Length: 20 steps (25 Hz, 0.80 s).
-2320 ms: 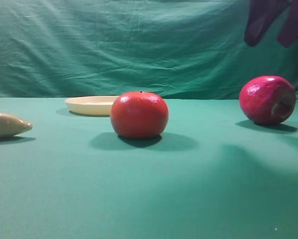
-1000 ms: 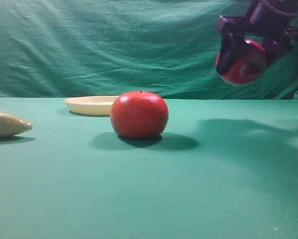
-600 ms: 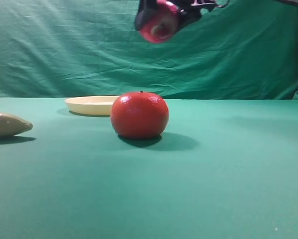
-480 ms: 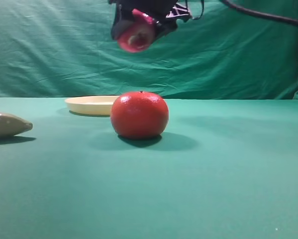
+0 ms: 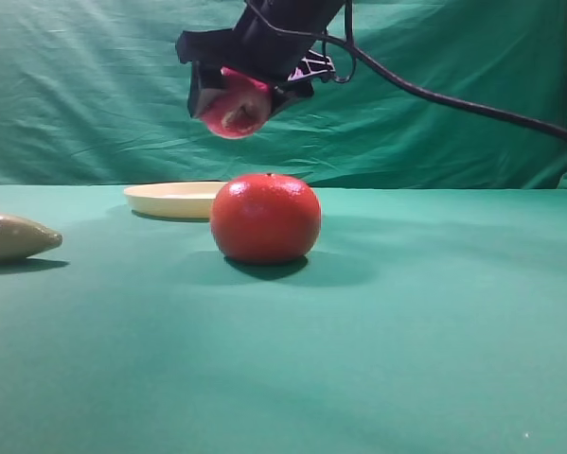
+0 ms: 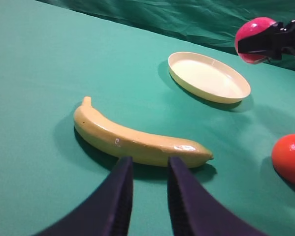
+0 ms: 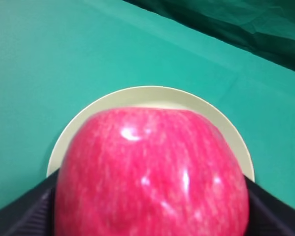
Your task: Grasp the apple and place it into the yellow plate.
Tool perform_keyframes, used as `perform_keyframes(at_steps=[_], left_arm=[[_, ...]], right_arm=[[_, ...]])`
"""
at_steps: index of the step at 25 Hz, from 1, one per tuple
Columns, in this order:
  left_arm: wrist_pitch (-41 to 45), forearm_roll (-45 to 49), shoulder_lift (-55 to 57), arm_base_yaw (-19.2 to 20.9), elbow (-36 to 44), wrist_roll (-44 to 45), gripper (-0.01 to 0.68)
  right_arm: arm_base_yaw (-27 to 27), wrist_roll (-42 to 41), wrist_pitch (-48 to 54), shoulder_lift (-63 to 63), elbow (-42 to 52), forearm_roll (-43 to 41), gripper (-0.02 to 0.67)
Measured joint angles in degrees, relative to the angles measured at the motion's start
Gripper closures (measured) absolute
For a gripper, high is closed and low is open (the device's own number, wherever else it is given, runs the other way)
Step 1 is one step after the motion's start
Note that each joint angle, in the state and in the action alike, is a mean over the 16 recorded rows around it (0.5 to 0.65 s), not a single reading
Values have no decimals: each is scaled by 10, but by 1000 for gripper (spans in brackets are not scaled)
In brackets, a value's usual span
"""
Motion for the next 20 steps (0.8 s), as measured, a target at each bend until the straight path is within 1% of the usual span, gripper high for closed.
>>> perform_keyframes(at_steps=[2,4,7,11,13,16,18,20], left_arm=[[0,0,0,0,0,0,516],[0,0,0,0,0,0,516],[0,0,0,0,0,0,516],[0,0,0,0,0,0,516],[0,0,0,0,0,0,516],[0,0,0,0,0,0,516],[0,0,0,0,0,0,516],[0,0,0,0,0,0,516]], right_arm=[[0,-10,8,-15,0,-6,57],[0,-20,22,-34,0,-12,107],[0,-33,53,-71,-1,-22,211],[0,-31,108,-133,-2,-38,372],[0,-16,141,-166,-2,-49,453],[0,20,196,-215,-2,-69,552],[0,49,233,-247,1,-85,601],[0,81,267,-279,8,-103,633]])
